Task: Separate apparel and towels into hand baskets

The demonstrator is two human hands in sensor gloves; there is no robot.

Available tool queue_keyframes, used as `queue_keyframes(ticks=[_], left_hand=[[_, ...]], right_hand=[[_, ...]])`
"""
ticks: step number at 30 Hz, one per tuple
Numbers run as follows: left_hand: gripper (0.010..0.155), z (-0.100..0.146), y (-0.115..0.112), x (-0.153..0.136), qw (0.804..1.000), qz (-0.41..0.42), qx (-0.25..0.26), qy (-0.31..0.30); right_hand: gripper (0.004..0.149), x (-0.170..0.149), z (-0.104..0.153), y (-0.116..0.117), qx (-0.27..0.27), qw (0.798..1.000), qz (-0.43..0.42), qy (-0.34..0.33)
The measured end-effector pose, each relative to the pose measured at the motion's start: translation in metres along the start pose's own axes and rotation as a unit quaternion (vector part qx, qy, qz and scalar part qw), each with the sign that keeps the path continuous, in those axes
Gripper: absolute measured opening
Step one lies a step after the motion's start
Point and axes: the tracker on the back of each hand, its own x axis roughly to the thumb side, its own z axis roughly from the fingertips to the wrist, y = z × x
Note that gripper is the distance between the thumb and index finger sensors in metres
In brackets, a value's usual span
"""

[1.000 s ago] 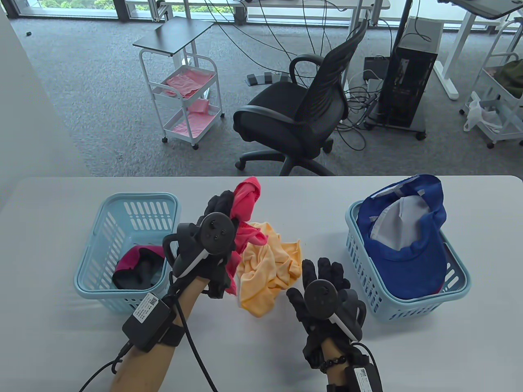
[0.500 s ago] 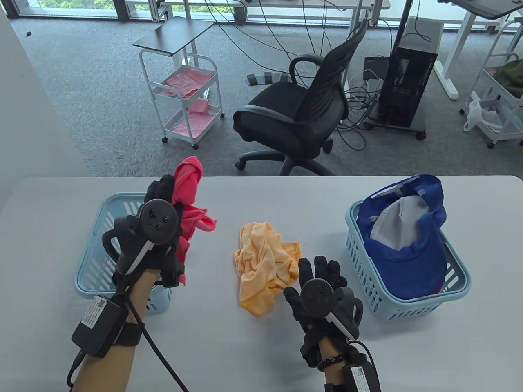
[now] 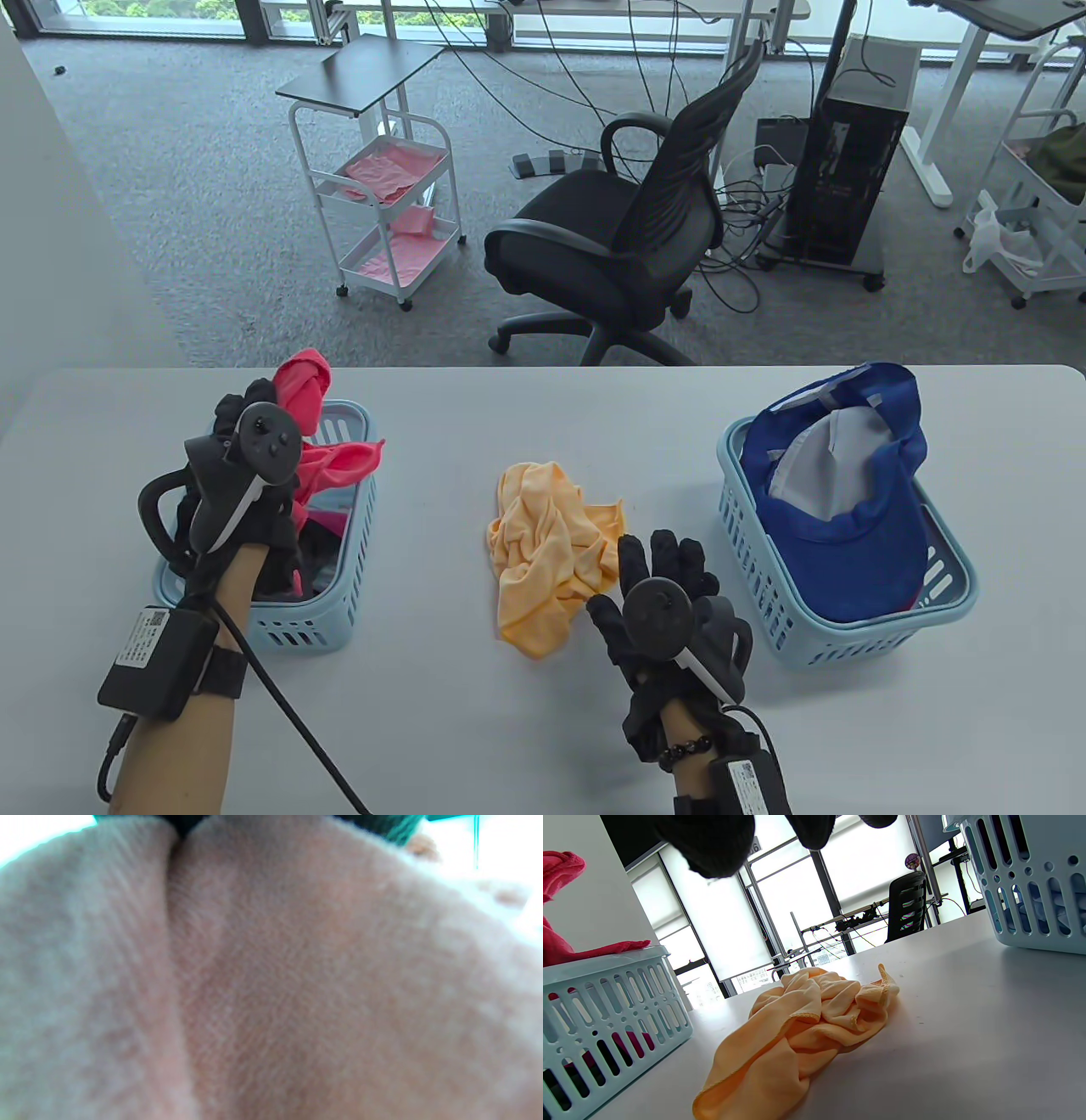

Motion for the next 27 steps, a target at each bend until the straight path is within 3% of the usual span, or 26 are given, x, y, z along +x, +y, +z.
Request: queue_keyframes(ticks=[13, 17, 27], left_hand=[[0.058, -0.014, -0.032, -0.009, 0.994, -0.097, -0.05, 0.026], [0.066, -0.017, -0.041, -0.01, 0.988, -0.124, -0.081, 0.032], [0.07, -0.015, -0.027, -0.005, 0.992, -0.111, -0.062, 0.024]], right_hand=[[0.076, -0.005, 0.002, 0.001, -0.001, 1.0, -0.003, 0.012], [0.076, -0.005, 0.003, 0.002, 0.001, 1.0, -0.004, 0.013], [0.075, -0.006, 0.002, 0.002, 0.001, 1.0, -0.005, 0.015]])
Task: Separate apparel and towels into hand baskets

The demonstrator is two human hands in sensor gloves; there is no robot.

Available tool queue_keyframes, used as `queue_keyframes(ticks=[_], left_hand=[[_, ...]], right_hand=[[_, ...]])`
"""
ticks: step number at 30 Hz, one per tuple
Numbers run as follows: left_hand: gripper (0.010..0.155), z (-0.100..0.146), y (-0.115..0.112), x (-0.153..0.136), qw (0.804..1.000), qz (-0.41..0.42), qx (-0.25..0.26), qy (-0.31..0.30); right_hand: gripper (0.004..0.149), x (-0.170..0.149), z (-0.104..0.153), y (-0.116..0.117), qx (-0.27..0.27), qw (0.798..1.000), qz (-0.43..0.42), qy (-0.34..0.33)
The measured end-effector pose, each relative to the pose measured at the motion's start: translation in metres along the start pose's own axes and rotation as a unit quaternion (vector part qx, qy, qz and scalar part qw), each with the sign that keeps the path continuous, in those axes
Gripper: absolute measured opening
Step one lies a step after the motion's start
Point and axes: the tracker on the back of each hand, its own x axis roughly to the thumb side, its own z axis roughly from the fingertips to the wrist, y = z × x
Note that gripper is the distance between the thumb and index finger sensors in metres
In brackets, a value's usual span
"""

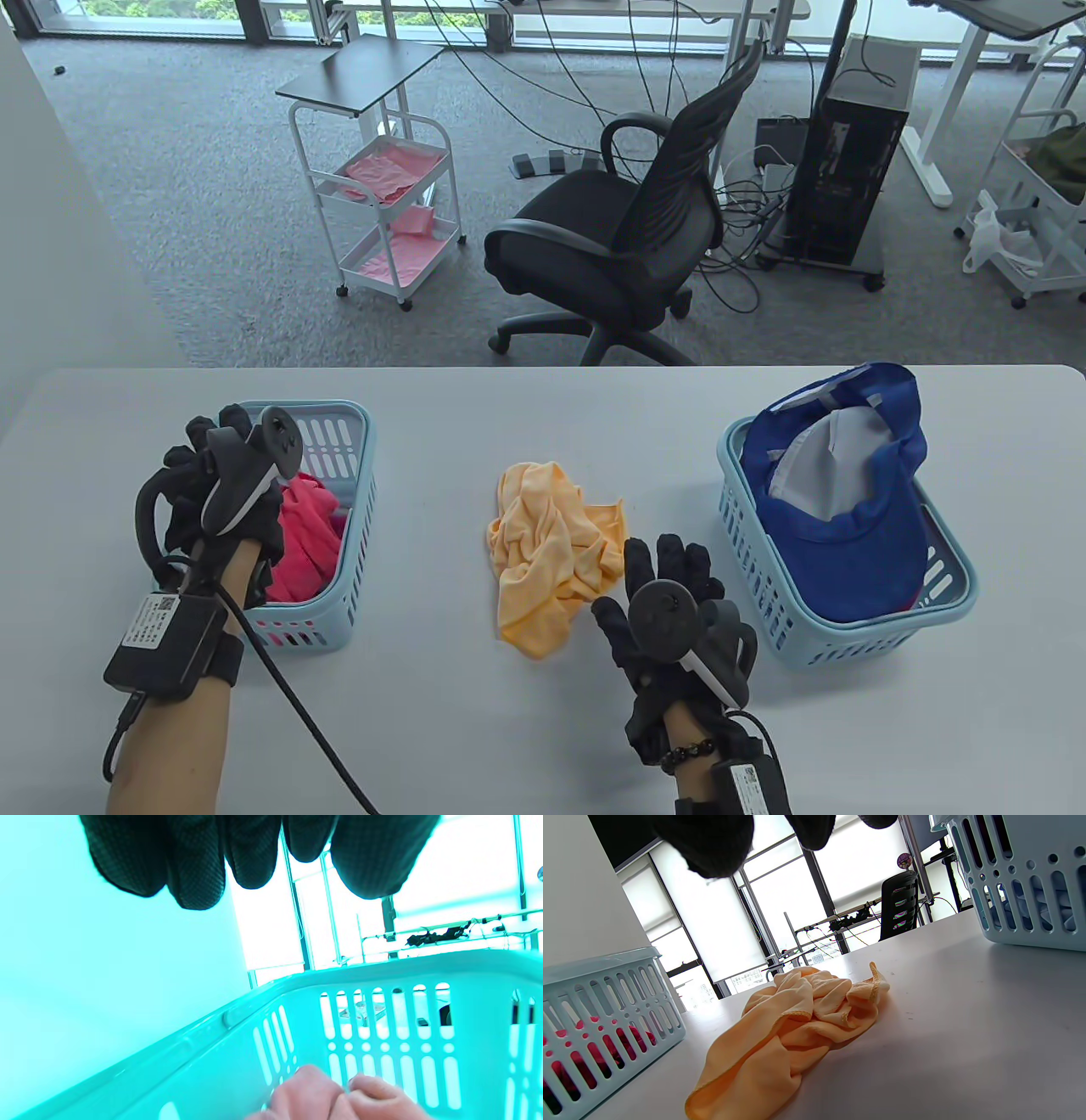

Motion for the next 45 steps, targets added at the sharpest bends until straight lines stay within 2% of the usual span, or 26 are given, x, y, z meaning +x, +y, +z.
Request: queue_keyframes(ticks=[7, 11, 15, 19, 25, 30, 36, 45], left_hand=[[0.074, 0.017, 0.027, 0.006, 0.996, 0.07, 0.037, -0.036], [0.076, 0.035, 0.046, 0.016, 0.989, 0.111, 0.066, -0.072], [0.08, 0.062, 0.062, 0.039, 0.977, 0.142, 0.09, -0.129], [0.083, 0.088, 0.07, 0.067, 0.966, 0.151, 0.105, -0.182], [0.084, 0.117, 0.065, 0.104, 0.953, 0.149, 0.108, -0.242], [0.084, 0.129, 0.053, 0.125, 0.944, 0.155, 0.1, -0.272], [0.084, 0.134, 0.039, 0.146, 0.934, 0.164, 0.081, -0.308], [0.083, 0.129, 0.016, 0.163, 0.933, 0.153, 0.046, -0.323]], right_hand=[[0.076, 0.0, -0.001, 0.0, -0.001, 1.0, 0.003, -0.001], [0.076, 0.001, -0.001, -0.001, -0.001, 1.0, 0.008, -0.003], [0.076, 0.001, 0.0, -0.002, -0.004, 1.0, 0.008, -0.004], [0.077, 0.001, -0.001, -0.003, -0.005, 1.0, 0.012, -0.004], [0.077, 0.0, 0.0, -0.004, -0.004, 1.0, 0.012, -0.004], [0.077, 0.001, 0.0, -0.004, -0.007, 1.0, 0.013, -0.005], [0.076, 0.001, -0.001, -0.005, -0.011, 1.0, 0.019, -0.002], [0.077, 0.001, 0.001, -0.008, -0.019, 1.0, 0.021, -0.001]])
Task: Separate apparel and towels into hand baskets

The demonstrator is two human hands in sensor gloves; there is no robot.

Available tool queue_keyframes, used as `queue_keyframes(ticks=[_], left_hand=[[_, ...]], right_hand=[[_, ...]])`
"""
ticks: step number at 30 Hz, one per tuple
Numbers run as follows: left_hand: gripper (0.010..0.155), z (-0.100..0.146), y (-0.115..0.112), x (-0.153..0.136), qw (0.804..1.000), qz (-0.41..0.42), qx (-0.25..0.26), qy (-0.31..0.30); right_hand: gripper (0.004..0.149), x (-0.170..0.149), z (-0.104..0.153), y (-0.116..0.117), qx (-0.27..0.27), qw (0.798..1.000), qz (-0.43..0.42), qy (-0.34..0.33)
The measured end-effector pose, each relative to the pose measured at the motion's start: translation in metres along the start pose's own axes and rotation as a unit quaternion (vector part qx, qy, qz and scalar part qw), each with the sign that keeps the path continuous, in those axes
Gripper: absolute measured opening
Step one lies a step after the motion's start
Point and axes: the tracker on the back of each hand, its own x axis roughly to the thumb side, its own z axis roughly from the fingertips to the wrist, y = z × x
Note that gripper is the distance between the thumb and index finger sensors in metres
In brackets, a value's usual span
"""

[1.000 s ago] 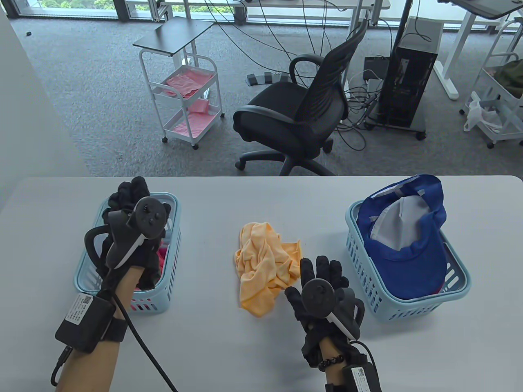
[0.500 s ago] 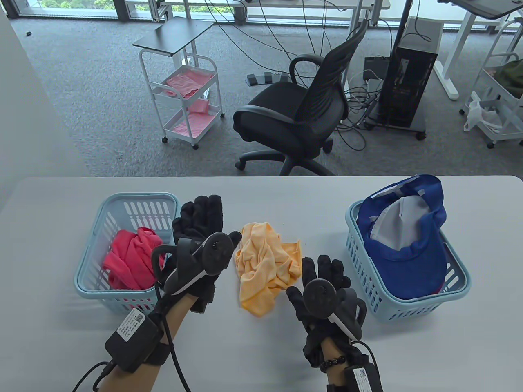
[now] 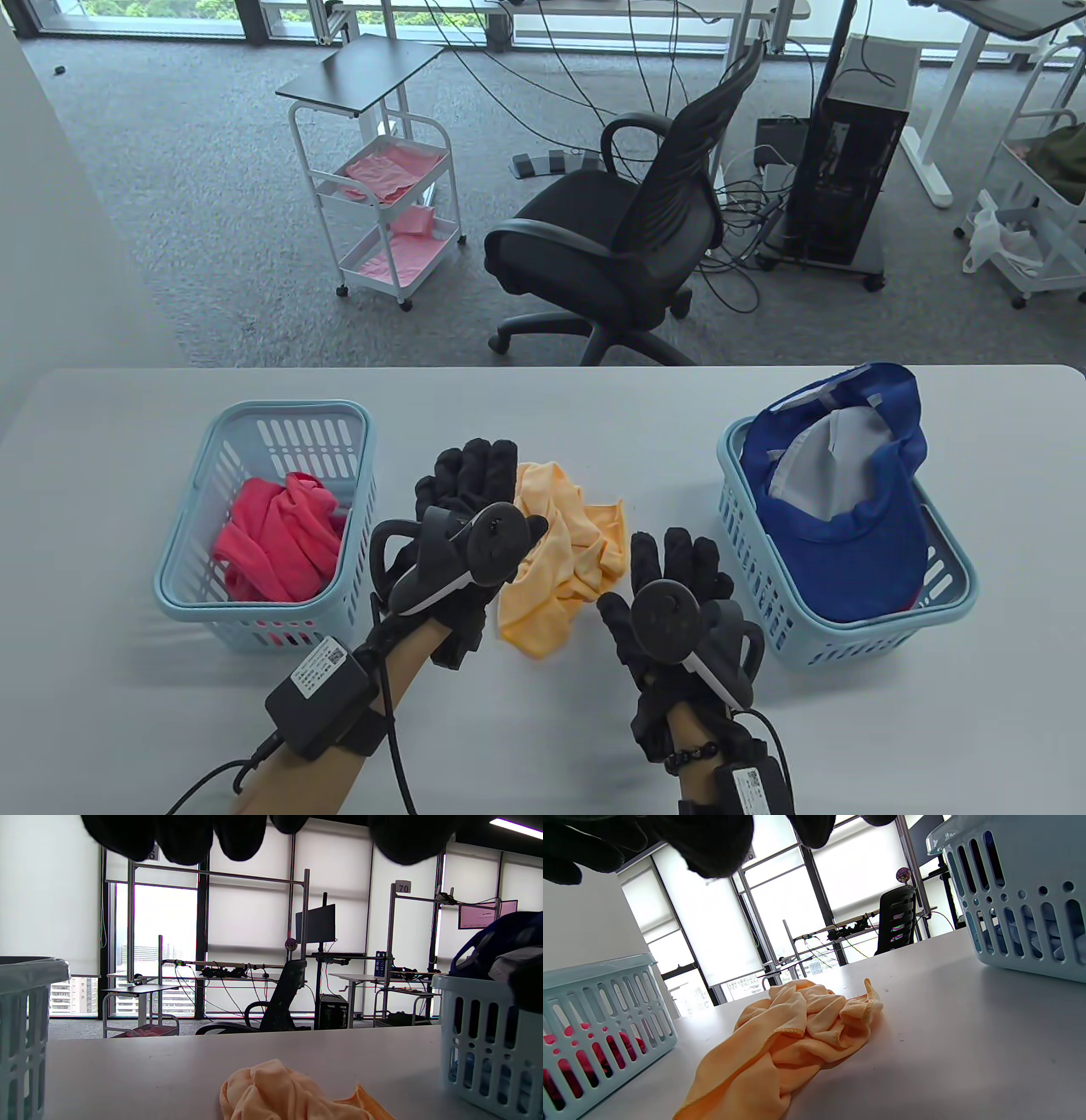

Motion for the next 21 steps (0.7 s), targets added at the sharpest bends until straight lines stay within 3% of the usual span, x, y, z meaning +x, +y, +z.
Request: queue_keyframes(ticks=[9, 21], left_hand=[[0.084, -0.021, -0.043, 0.002, 0.997, 0.009, -0.071, 0.001], [0.095, -0.059, -0.125, 0.015, 0.975, -0.033, -0.218, -0.013]], right_hand=[[0.076, -0.001, 0.001, -0.001, -0.003, 1.0, -0.003, 0.004], [0.076, -0.004, 0.002, 0.0, 0.003, 1.0, -0.007, 0.013]])
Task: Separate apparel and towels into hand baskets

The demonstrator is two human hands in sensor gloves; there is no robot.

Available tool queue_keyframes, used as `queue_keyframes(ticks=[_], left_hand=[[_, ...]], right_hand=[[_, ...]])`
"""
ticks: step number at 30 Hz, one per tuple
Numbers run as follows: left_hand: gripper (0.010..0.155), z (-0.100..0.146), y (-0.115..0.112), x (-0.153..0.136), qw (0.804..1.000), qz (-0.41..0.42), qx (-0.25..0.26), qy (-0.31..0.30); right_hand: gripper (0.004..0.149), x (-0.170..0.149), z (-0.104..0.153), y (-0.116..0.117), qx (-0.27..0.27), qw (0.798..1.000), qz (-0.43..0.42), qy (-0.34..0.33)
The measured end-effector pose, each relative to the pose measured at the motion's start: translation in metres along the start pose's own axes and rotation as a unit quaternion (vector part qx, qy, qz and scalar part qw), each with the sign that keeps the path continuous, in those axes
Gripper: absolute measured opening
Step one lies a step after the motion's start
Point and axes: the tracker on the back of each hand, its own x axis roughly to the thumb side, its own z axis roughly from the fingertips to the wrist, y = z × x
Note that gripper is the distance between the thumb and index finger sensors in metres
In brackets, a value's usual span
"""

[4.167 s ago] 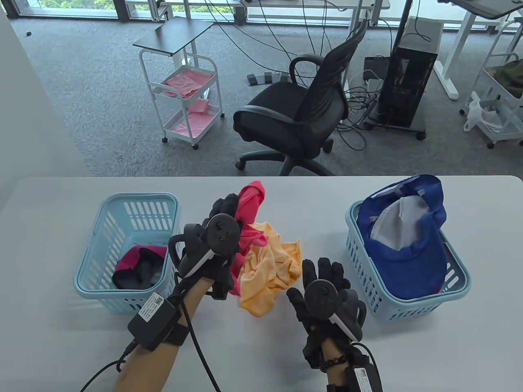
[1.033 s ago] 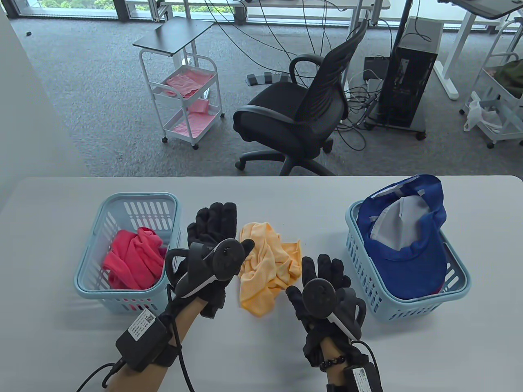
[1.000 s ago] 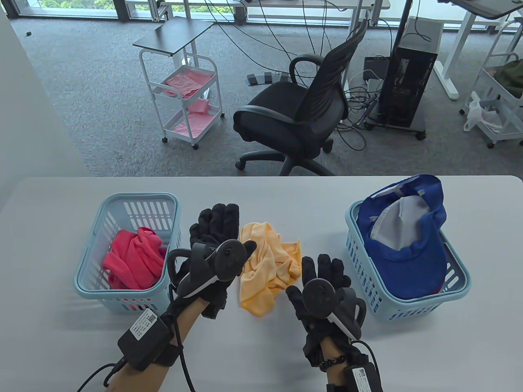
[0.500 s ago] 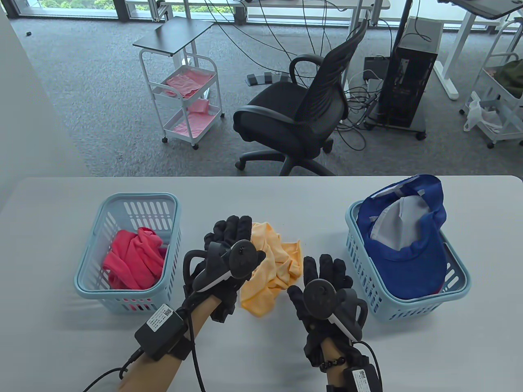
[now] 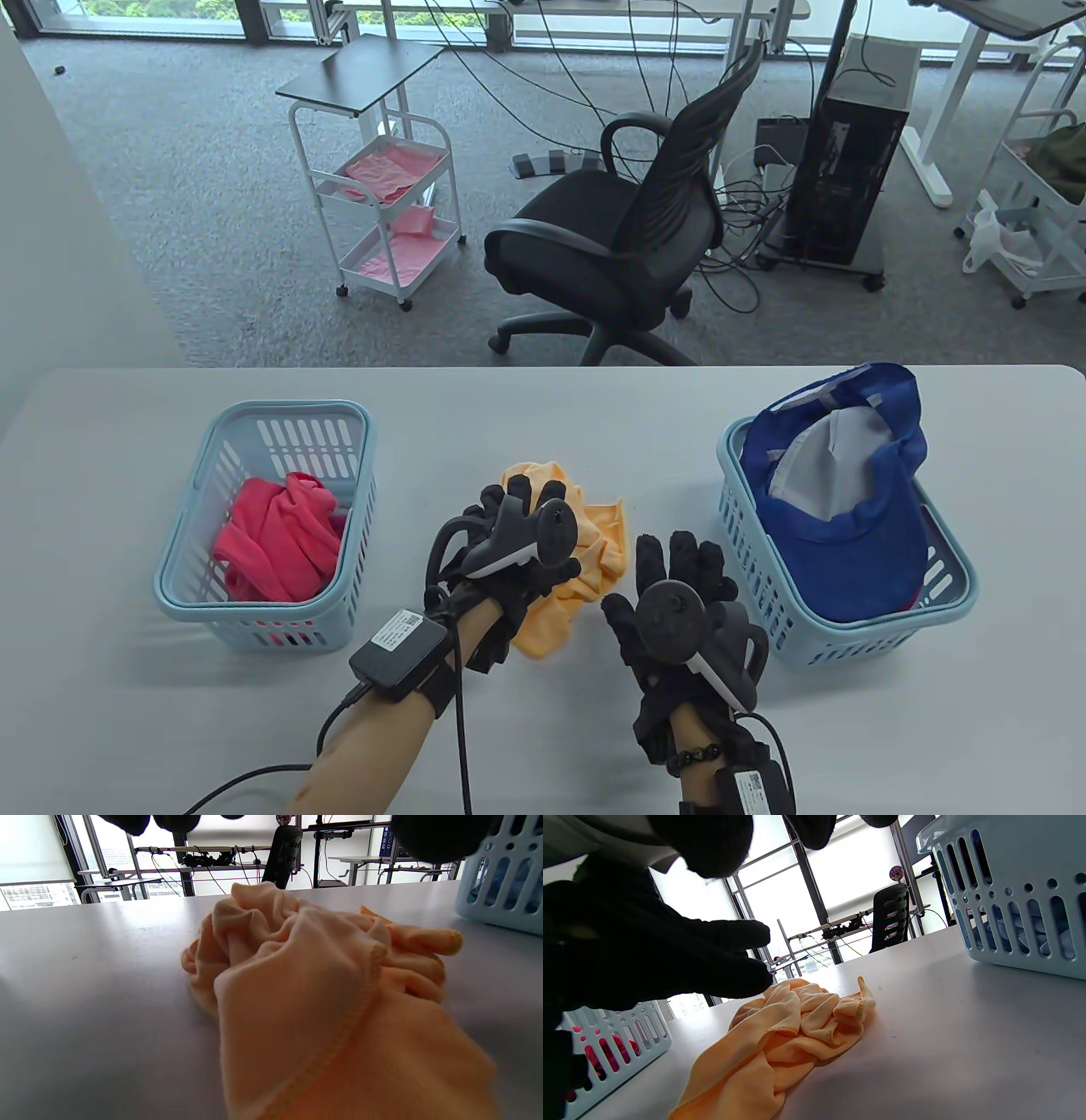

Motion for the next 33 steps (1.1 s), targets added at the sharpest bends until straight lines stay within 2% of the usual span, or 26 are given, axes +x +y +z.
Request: queue_keyframes(ticks=[2, 9, 24, 33], left_hand=[[0.095, -0.01, -0.011, 0.0, 0.999, -0.008, -0.034, -0.002], [0.093, -0.027, -0.042, -0.005, 0.995, -0.015, -0.096, -0.001], [0.08, -0.028, -0.042, -0.001, 0.997, -0.064, -0.05, 0.012], [0.07, -0.028, -0.039, 0.004, 0.995, -0.088, -0.021, 0.034]], right_hand=[[0.076, 0.0, 0.0, 0.0, 0.001, 1.0, -0.001, 0.001], [0.076, -0.001, 0.0, 0.0, 0.002, 1.0, 0.0, 0.002], [0.076, -0.002, -0.003, 0.005, 0.008, 1.0, 0.022, 0.015], [0.075, 0.0, -0.001, -0.002, -0.007, 1.0, 0.01, 0.007]])
